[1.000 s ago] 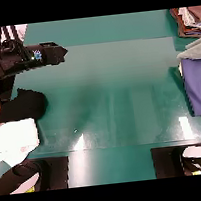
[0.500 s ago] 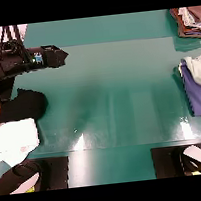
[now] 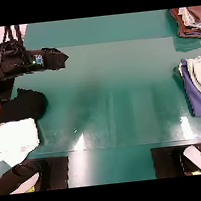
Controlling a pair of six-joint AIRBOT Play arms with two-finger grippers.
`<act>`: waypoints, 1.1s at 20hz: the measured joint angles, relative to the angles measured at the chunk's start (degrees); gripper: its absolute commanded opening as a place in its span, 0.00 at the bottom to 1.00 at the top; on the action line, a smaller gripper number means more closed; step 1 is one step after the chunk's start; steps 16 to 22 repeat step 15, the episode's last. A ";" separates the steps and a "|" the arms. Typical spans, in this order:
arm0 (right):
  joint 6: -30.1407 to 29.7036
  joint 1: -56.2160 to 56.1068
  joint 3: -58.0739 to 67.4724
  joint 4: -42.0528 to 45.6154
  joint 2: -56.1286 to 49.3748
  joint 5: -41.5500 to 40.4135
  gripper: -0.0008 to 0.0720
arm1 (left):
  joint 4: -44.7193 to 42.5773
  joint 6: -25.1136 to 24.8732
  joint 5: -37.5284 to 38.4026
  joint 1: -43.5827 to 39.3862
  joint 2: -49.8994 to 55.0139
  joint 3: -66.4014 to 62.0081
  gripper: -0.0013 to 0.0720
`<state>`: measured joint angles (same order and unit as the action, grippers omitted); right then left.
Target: Fold the shirts.
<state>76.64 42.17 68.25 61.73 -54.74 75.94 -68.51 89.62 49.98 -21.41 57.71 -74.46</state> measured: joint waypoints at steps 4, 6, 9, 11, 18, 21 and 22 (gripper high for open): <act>0.02 -17.05 4.57 -3.34 0.15 -2.84 0.76 | 0.00 -0.02 0.07 0.00 0.00 0.00 0.05; 0.02 -25.42 6.10 -3.74 0.15 -5.03 0.42 | 0.00 -0.02 -0.66 0.00 0.00 0.00 0.05; 0.04 -35.78 7.23 -4.22 0.15 -8.48 0.04 | 0.00 -0.02 -1.42 -0.02 0.00 0.00 0.05; 0.00 -40.83 7.58 -4.35 0.15 -10.03 0.04 | 0.00 -0.02 -1.62 -0.02 0.00 0.00 0.05; -0.04 -46.12 7.82 -4.48 0.17 -11.72 0.04 | 0.02 -0.02 -1.92 -0.02 0.00 0.00 0.05; -0.04 -46.12 7.82 -4.48 0.17 -11.72 0.04 | 0.02 -0.02 -1.92 -0.02 0.00 0.00 0.05; -0.04 -46.12 7.82 -4.48 0.17 -11.72 0.04 | 0.02 -0.02 -1.92 -0.02 0.00 0.00 0.05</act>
